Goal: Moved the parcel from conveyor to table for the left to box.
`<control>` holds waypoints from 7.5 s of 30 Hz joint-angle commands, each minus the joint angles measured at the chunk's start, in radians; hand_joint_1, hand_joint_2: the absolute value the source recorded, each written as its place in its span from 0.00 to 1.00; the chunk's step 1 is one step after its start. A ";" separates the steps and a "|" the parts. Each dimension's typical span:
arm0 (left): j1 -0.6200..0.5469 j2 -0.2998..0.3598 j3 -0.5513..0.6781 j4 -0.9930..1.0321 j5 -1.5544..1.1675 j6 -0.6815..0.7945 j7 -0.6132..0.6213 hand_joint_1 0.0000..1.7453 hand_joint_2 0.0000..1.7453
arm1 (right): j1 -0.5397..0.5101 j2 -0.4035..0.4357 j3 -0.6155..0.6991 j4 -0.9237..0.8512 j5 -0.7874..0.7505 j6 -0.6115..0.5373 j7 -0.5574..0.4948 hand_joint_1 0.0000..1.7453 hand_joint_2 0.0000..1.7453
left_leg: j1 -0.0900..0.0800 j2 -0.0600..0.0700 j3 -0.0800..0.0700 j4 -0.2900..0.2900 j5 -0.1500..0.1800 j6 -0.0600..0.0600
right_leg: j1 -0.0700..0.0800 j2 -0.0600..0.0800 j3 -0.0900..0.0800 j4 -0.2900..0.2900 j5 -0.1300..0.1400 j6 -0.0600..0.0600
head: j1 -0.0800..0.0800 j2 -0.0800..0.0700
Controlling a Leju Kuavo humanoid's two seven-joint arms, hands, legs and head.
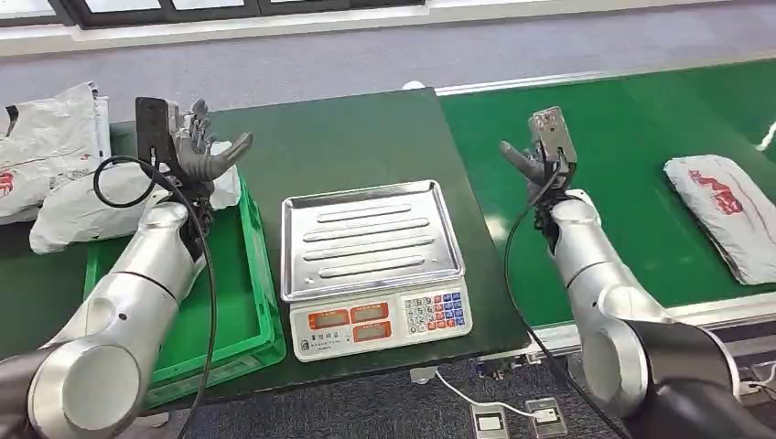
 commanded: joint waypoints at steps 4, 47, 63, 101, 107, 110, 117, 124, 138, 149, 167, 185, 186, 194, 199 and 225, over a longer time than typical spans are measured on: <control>-0.010 -0.016 -0.025 0.050 -0.001 0.002 0.006 0.00 1.00 | -0.050 0.025 -0.036 0.056 -0.001 -0.002 0.004 0.00 1.00 | 0.000 0.000 0.002 -0.001 -0.001 0.000 | 0.000 0.001 0.002 -0.001 0.000 0.000 | 0.000 0.000; 0.059 0.013 -0.060 0.029 0.028 0.003 -0.003 0.00 1.00 | 0.078 -0.131 0.026 0.062 0.189 -0.125 0.136 0.00 1.00 | 0.000 -0.001 0.002 0.000 -0.001 0.001 | 0.000 0.001 0.002 -0.001 0.000 0.000 | 0.000 0.000; 0.061 0.011 -0.071 0.032 0.025 0.000 0.000 0.00 1.00 | 0.071 -0.137 0.035 0.068 0.212 -0.082 0.154 0.00 1.00 | 0.001 0.000 0.004 -0.001 -0.002 0.001 | 0.001 0.001 0.004 -0.002 -0.001 -0.001 | 0.000 0.000; 0.069 -0.005 -0.106 0.035 0.037 0.001 0.013 0.00 1.00 | 0.013 -0.168 0.212 0.092 0.570 -0.069 0.415 0.00 1.00 | 0.000 0.000 0.003 0.000 -0.002 0.001 | 0.000 0.002 0.003 -0.001 -0.001 -0.001 | 0.000 0.000; 0.073 -0.006 -0.107 0.035 0.038 0.000 0.013 0.00 1.00 | 0.020 -0.163 0.218 0.089 0.584 -0.064 0.420 0.00 1.00 | 0.000 -0.001 0.001 0.000 -0.001 0.001 | 0.000 0.000 0.002 -0.001 0.000 0.000 | 0.000 0.000; 0.081 -0.002 -0.109 0.037 0.038 0.000 0.018 0.00 1.00 | 0.027 -0.159 0.248 0.087 0.627 -0.055 0.447 0.00 1.00 | 0.000 0.000 0.003 0.000 -0.002 0.001 | 0.000 0.001 0.003 -0.001 -0.001 -0.001 | 0.000 0.000; 0.087 0.001 -0.108 0.037 0.040 -0.002 0.019 0.00 1.00 | 0.036 -0.162 0.260 0.086 0.653 -0.060 0.466 0.00 1.00 | 0.000 0.000 0.002 0.000 -0.001 0.001 | 0.000 0.001 0.003 -0.002 0.000 0.000 | 0.000 0.000; 0.098 0.005 -0.111 0.039 0.047 0.002 0.022 0.00 1.00 | 0.039 -0.171 0.325 0.102 0.786 -0.007 0.564 0.00 1.00 | 0.000 -0.001 0.002 0.000 -0.001 0.001 | 0.000 0.000 0.002 -0.001 0.000 0.000 | 0.000 0.000; 0.114 0.008 -0.116 0.037 0.051 0.008 0.020 0.00 1.00 | 0.050 -0.165 0.382 0.094 0.880 0.007 0.693 0.00 1.00 | 0.000 0.000 0.003 -0.001 -0.002 0.001 | 0.000 0.001 0.003 -0.002 -0.001 0.000 | 0.000 0.000; 0.124 0.022 -0.119 0.037 0.065 0.007 0.008 0.00 1.00 | 0.066 -0.134 0.281 0.087 0.838 -0.028 0.592 0.00 1.00 | 0.000 0.000 0.003 -0.001 -0.002 0.001 | 0.000 0.001 0.003 -0.002 -0.001 -0.001 | 0.000 0.000; 0.134 0.033 -0.126 0.036 0.075 -0.003 0.004 0.00 1.00 | 0.206 -0.102 0.171 0.089 0.772 -0.243 0.459 0.00 1.00 | 0.001 -0.001 0.002 -0.001 -0.002 0.001 | 0.001 0.000 0.003 -0.002 -0.001 0.000 | 0.000 0.000; -0.136 0.117 -0.134 0.033 0.073 0.057 0.150 0.00 1.00 | 0.176 -0.094 0.145 0.093 0.826 -0.168 0.493 0.00 1.00 | 0.001 0.001 0.002 0.001 -0.002 0.000 | 0.001 0.003 0.002 0.000 -0.001 -0.001 | 0.000 0.000; -0.136 0.119 -0.134 0.033 0.073 0.056 0.151 0.00 1.00 | 0.174 -0.093 0.145 0.093 0.826 -0.167 0.493 0.00 1.00 | 0.002 0.002 0.002 0.001 -0.002 0.000 | 0.002 0.004 0.002 0.000 -0.001 -0.001 | 0.000 0.000; -0.117 0.126 -0.121 0.035 0.083 0.057 0.140 0.00 1.00 | 0.149 -0.092 0.156 0.100 0.859 -0.141 0.550 0.00 1.00 | 0.001 0.001 0.002 0.001 -0.002 0.001 | 0.001 0.002 0.002 -0.001 0.000 0.000 | 0.000 0.000; -0.087 0.116 -0.114 0.042 0.090 0.051 0.136 0.00 1.00 | 0.151 -0.095 0.148 0.106 0.863 -0.103 0.557 0.00 1.00 | 0.001 0.002 0.007 -0.002 -0.002 0.001 | 0.001 0.004 0.008 -0.004 0.000 -0.001 | 0.000 0.000; -0.189 0.106 -0.153 0.028 0.049 0.046 0.143 0.00 1.00 | 0.205 -0.091 0.112 0.109 0.894 -0.055 0.563 0.00 1.00 | 0.002 -0.002 0.001 0.002 -0.002 0.001 | 0.002 0.000 0.002 0.000 -0.001 -0.001 | 0.000 0.000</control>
